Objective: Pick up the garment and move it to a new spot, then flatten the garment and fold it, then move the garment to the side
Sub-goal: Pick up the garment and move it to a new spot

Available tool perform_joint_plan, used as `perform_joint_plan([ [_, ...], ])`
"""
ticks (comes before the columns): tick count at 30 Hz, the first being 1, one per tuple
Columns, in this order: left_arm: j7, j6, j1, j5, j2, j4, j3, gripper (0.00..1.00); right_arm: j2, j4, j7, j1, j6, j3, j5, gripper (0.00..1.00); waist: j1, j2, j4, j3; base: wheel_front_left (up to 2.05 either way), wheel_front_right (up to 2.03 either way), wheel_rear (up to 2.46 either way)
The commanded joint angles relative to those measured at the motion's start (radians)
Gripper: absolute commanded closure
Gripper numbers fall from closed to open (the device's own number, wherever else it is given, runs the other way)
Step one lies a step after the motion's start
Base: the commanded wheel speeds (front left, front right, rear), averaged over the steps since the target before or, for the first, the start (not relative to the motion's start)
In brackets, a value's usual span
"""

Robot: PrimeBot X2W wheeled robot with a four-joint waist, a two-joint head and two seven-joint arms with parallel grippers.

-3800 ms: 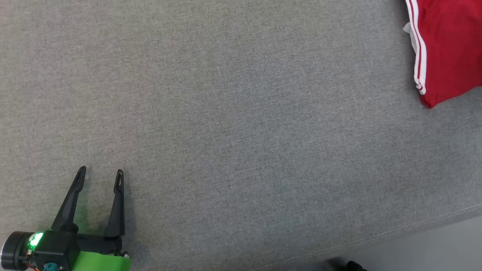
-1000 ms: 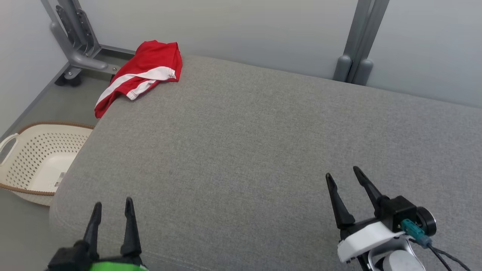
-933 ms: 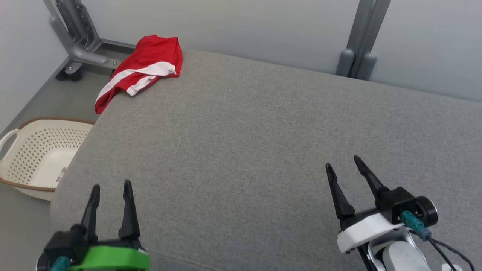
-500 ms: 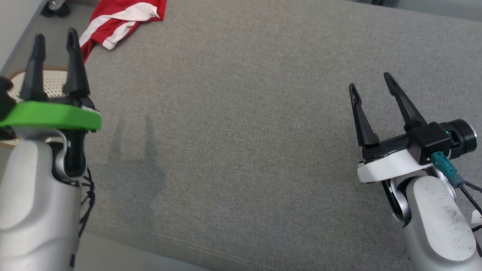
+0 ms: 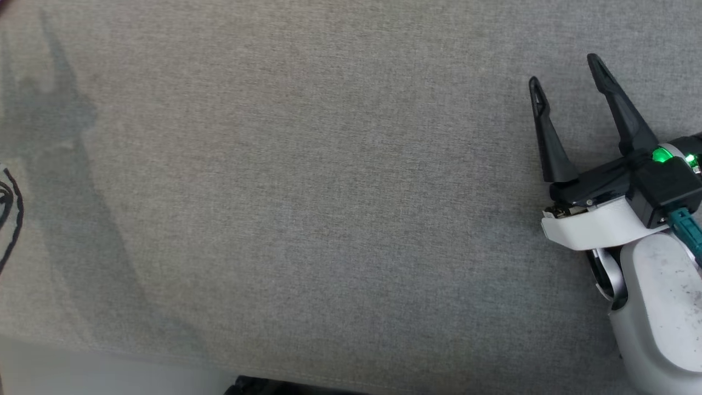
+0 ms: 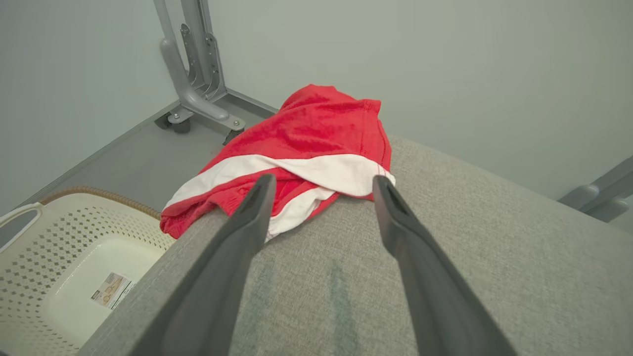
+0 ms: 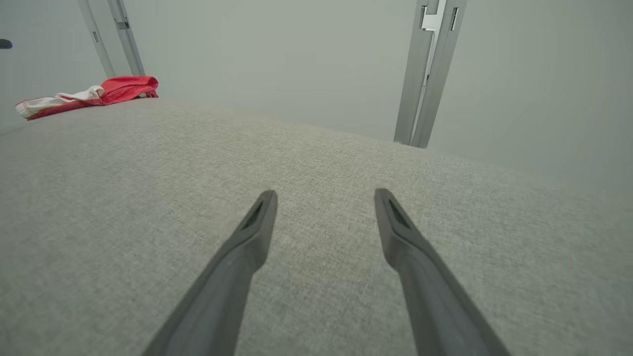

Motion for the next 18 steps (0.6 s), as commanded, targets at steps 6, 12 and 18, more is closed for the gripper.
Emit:
perform_joint_plan([
  [6, 0.017, 0.007, -0.138, 0.016, 0.063, 0.181, -0.014, 0.00, -0.033, -0.099, 0.061, 0.071, -0.002, -0.011, 0.010, 0.00, -0.0003, 0.0000, -0.112, 0.144, 0.00, 0.00, 0.00],
  [12, -0.006, 0.030, -0.209, 0.027, 0.102, 0.297, -0.013, 0.00, -0.047, -0.201, 0.109, 0.151, -0.002, -0.042, 0.015, 0.00, -0.0003, 0.0000, -0.122, 0.165, 0.00, 0.00, 0.00],
  [18, 0.020, 0.017, -0.237, 0.036, 0.121, 0.363, -0.030, 0.00, -0.050, -0.260, 0.134, 0.200, -0.002, -0.059, 0.021, 0.00, -0.0003, 0.0000, -0.123, 0.172, 0.00, 0.00, 0.00],
])
